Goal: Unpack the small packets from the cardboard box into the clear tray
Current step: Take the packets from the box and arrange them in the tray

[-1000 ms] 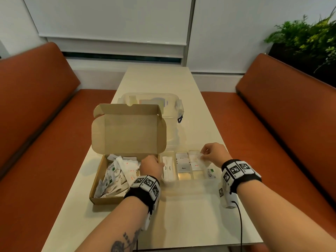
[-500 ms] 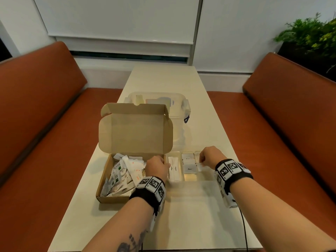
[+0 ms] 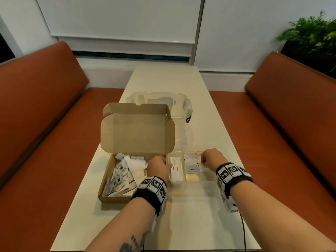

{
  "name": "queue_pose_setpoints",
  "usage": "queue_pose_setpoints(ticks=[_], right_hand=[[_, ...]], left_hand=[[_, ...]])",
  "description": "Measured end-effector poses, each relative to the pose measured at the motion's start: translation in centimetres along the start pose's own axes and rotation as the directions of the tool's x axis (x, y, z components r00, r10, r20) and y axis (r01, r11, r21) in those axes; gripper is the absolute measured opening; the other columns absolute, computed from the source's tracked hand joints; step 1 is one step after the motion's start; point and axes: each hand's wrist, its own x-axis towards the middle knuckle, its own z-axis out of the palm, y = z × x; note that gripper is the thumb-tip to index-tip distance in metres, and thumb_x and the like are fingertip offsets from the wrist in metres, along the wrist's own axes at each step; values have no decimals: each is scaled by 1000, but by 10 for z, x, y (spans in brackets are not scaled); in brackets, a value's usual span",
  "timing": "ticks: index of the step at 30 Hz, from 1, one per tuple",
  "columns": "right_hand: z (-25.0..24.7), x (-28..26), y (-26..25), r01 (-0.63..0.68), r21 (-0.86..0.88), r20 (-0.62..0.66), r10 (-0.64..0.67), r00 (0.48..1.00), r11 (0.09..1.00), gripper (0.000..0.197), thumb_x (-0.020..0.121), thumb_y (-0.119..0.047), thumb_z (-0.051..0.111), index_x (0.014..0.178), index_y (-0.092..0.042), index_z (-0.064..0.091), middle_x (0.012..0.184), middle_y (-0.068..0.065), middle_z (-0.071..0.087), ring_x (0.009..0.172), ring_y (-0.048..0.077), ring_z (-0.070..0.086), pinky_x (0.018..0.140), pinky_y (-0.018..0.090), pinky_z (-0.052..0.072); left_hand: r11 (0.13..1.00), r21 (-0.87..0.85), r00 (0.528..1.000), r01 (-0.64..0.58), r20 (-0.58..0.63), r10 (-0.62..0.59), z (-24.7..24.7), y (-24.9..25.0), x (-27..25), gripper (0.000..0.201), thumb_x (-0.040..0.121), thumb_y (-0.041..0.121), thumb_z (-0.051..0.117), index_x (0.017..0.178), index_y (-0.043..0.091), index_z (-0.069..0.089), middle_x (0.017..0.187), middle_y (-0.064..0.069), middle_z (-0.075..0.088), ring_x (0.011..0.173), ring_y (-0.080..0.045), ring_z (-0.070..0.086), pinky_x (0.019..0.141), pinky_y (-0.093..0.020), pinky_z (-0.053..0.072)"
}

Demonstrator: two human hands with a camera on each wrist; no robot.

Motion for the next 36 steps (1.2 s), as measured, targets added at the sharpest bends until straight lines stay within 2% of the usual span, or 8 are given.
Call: queue_pose_setpoints(ticks=[8, 17, 20, 24, 27, 31, 33, 36], right_hand=[[9, -4, -1, 49, -24, -45, -50, 998, 999, 22, 87, 2, 43, 76, -18, 41, 90, 8, 54, 78, 18, 45, 67, 23, 32], [9, -5, -4, 21, -39, -49, -22, 999, 999, 13, 90, -3, 45, 94, -15, 49, 100, 8, 54, 80, 19, 46, 71, 24, 37], [4, -7, -10, 3, 1, -104, -3, 995, 1000, 19, 88, -7, 53, 107, -11, 55, 109, 8, 55, 87, 22, 54, 74, 25, 42], [-10, -15, -33, 48, 90, -228, -26, 973, 995, 14, 89, -18, 57, 102, -12, 58, 100, 5, 60, 88, 19, 55, 71, 24, 40], [-16, -24, -62, 128, 197, -283, -69, 957, 972, 11, 90, -21, 57, 95, -12, 61, 92, 3, 62, 84, 18, 57, 76, 28, 49], [-11, -35, -105, 252, 272, -262, -180, 948, 929, 8, 88, -19, 58, 86, -12, 61, 83, 2, 62, 78, 17, 56, 71, 28, 47], [0, -37, -125, 280, 298, -201, -226, 953, 913, 8, 87, -17, 58, 86, -10, 62, 83, 4, 62, 78, 18, 56, 71, 29, 46], [22, -37, -147, 291, 280, -119, -268, 956, 915, 10, 87, -16, 58, 94, -10, 63, 96, 8, 65, 88, 22, 59, 75, 28, 45]], left_hand=[[1000, 0, 1000, 7, 10, -7, -1, 1, 0, 31, 88, 26, 67, 114, 9, 64, 111, -9, 67, 104, -23, 61, 87, -29, 46], [1000, 10, 999, 16, 37, -17, -2, 1, 1, 32, 89, 25, 66, 117, 10, 63, 115, -9, 65, 106, -23, 61, 91, -30, 47], [1000, 13, 999, 9, 43, -9, -1, 1, 3, 30, 88, 25, 66, 114, 10, 64, 114, -8, 66, 104, -23, 61, 89, -30, 48], [1000, -25, 999, -10, 44, 12, -6, -4, 5, 30, 87, 30, 67, 109, 9, 64, 109, -7, 66, 100, -22, 61, 85, -30, 48], [1000, -9, 1000, -2, -15, 2, -21, -12, 7, 39, 91, 42, 58, 114, 9, 61, 112, -7, 66, 103, -23, 60, 84, -31, 48], [945, 309, 985, 110, -158, -63, -56, -31, 17, 46, 89, 42, 57, 124, 12, 51, 127, -10, 54, 120, -29, 47, 99, -41, 41], [916, 355, 980, 185, -137, -145, -72, -43, 22, 52, 84, 33, 62, 128, 12, 46, 133, -10, 48, 125, -31, 43, 102, -42, 37], [883, 411, 969, 227, -3, -248, -78, -58, 30, 90, 72, 36, 77, 142, 9, 27, 143, -13, 40, 131, -33, 38, 105, -43, 37]])
